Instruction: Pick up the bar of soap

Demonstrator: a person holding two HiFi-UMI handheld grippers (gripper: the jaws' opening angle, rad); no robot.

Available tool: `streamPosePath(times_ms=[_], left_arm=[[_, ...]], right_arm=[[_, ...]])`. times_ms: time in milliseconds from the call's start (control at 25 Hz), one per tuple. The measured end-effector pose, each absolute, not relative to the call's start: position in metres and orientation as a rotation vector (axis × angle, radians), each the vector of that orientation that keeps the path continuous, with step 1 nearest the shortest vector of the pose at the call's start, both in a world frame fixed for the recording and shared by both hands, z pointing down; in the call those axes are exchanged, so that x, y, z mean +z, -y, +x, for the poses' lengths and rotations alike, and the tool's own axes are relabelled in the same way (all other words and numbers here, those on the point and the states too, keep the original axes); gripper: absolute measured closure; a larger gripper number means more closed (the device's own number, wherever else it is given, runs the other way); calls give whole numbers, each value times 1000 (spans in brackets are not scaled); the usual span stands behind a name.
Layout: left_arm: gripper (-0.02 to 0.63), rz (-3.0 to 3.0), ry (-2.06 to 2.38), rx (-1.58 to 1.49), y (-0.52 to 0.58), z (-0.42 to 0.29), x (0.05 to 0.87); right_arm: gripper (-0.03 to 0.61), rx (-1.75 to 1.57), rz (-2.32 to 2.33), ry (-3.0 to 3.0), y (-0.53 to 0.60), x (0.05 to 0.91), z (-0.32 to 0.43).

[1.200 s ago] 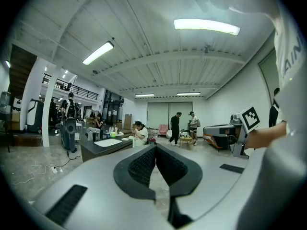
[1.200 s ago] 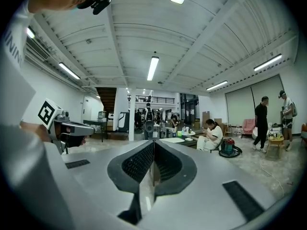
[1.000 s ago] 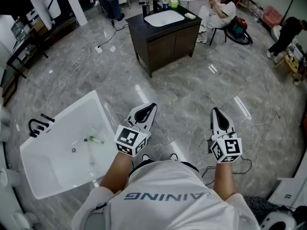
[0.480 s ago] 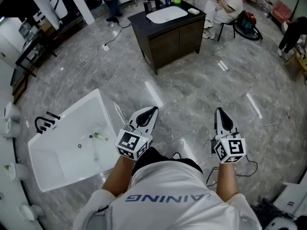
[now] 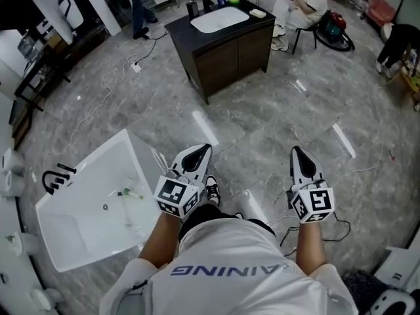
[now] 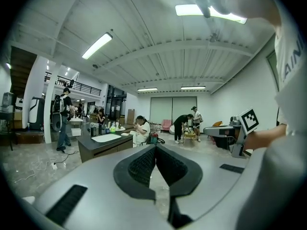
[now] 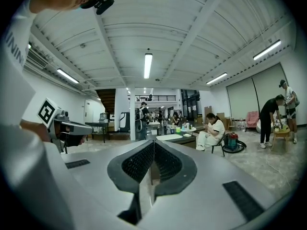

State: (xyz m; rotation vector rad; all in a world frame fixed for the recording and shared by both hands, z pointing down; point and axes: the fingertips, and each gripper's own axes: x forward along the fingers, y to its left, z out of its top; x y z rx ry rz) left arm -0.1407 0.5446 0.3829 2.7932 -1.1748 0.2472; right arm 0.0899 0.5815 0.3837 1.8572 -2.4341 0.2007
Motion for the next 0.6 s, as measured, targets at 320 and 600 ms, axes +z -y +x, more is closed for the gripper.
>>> streamPosePath(times_ms=[320, 600], left_arm=[[606, 2853, 1107, 220, -465, -137, 377], [607, 2840, 1075, 197, -389, -167, 380]], right_arm=[[561, 160, 1921, 2357, -513, 373, 93], [560, 138, 1863, 2346, -439, 371, 55]])
